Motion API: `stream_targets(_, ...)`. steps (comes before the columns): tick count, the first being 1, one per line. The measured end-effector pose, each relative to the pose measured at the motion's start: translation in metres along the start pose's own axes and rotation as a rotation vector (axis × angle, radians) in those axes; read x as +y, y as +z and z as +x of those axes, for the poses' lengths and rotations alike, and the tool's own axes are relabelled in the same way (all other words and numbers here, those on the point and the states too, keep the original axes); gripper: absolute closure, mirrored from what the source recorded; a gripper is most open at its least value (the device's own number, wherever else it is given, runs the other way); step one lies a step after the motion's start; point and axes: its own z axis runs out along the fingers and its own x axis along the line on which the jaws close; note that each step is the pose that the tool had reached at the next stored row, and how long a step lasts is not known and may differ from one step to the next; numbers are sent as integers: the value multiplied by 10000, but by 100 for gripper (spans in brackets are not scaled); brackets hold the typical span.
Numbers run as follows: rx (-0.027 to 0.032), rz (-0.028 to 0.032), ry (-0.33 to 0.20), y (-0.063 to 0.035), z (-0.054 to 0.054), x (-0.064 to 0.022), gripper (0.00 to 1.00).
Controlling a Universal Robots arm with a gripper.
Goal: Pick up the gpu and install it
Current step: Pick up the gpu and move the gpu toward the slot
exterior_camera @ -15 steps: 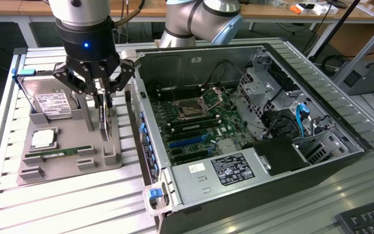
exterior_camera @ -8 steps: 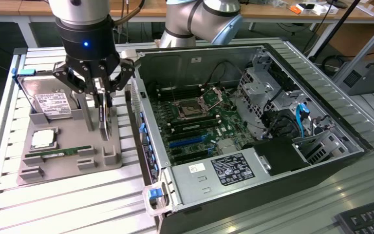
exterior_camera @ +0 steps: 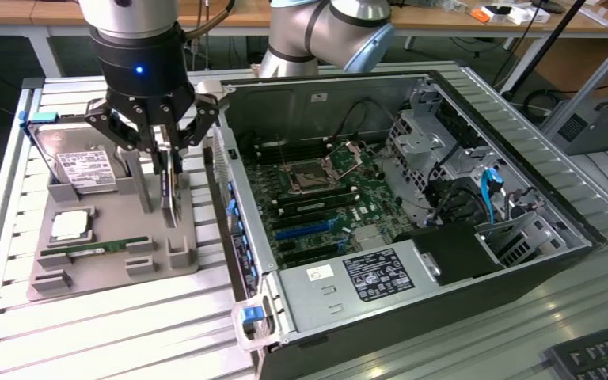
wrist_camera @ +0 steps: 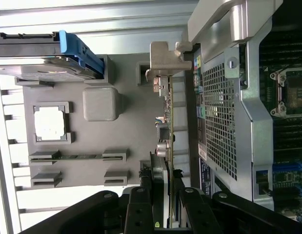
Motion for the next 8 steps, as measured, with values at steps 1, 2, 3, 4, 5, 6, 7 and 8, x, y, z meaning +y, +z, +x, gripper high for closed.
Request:
stream_targets(1, -1, -1, 0, -2, 0, -1, 73)
stream_targets(2, 0, 0, 0, -6, 0, -1, 73)
stream_targets(3, 1, 1, 0, -14, -1, -2, 73)
stream_targets(4, -1, -1, 0, -19, -1, -2, 73)
stream_targets(5, -1, -1, 0, -23, -1, -2, 73)
stream_targets(6, 0, 0, 0, -26, -1, -2, 73)
stream_targets(7, 0, 0, 0, -29, -1, -3, 73)
stream_targets(8, 0, 0, 0, -32, -1, -3, 73)
